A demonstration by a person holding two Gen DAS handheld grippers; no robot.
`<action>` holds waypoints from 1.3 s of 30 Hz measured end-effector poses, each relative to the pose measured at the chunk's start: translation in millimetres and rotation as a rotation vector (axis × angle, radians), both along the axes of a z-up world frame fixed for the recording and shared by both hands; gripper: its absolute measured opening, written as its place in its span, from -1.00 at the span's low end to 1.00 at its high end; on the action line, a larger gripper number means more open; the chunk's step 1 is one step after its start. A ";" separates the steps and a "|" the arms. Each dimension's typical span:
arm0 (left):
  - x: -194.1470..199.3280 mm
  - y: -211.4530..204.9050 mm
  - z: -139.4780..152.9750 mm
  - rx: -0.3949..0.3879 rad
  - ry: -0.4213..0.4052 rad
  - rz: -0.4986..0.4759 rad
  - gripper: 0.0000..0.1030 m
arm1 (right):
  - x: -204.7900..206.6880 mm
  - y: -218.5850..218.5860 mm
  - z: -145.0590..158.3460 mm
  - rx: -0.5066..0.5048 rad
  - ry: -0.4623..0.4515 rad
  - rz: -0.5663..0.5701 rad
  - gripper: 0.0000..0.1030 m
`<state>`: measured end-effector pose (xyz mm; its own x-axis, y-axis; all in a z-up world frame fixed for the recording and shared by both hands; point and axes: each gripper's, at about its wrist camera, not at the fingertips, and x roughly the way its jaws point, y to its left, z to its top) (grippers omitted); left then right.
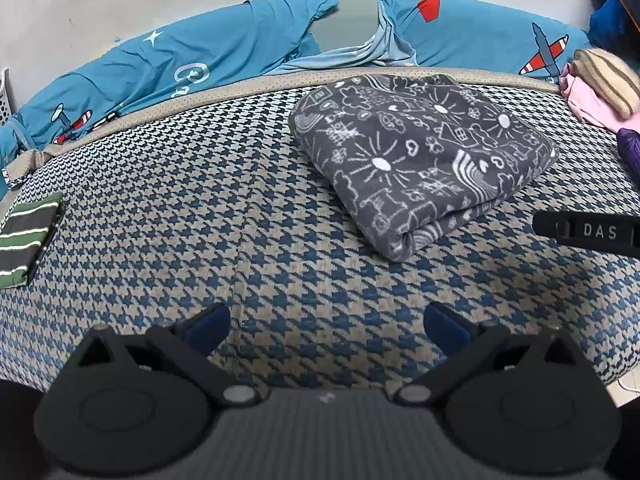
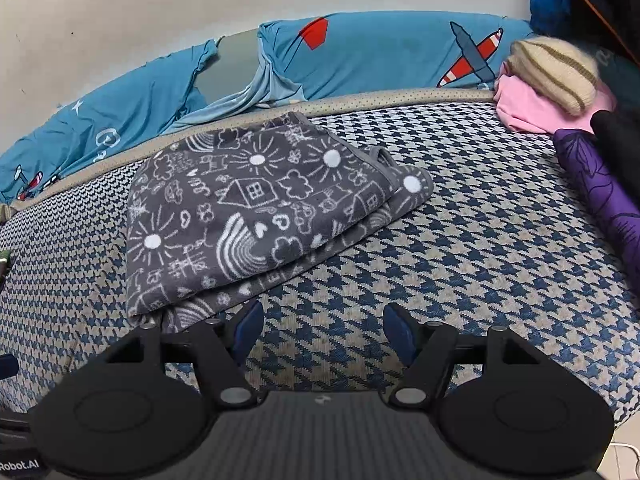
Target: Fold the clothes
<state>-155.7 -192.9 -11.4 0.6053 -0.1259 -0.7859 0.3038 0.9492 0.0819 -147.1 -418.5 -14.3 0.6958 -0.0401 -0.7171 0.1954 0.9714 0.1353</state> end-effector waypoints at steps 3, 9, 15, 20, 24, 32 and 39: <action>6.3 1.2 -4.9 -0.002 0.011 0.002 1.00 | 4.8 1.7 -2.6 -0.007 0.013 0.002 0.28; 16.6 2.8 -14.0 -0.011 0.035 0.007 1.00 | 12.4 6.5 -7.8 -0.020 0.037 0.012 0.29; 25.6 4.9 -20.3 -0.012 0.045 -0.001 1.00 | 20.2 7.1 -7.7 0.004 0.052 0.040 0.29; 38.3 12.0 -20.9 -0.040 0.046 -0.008 1.00 | 27.2 0.1 -8.7 0.015 0.059 0.057 0.30; 46.4 16.4 -21.0 -0.048 0.044 -0.014 1.00 | 31.6 -10.3 -11.6 0.047 0.074 0.046 0.30; 57.7 22.4 -25.9 -0.060 0.063 -0.001 1.00 | 36.4 -19.4 -15.0 0.038 0.092 0.046 0.30; 77.8 25.8 -22.0 -0.106 0.080 -0.006 1.00 | 43.6 -39.5 -12.9 0.082 0.072 0.038 0.39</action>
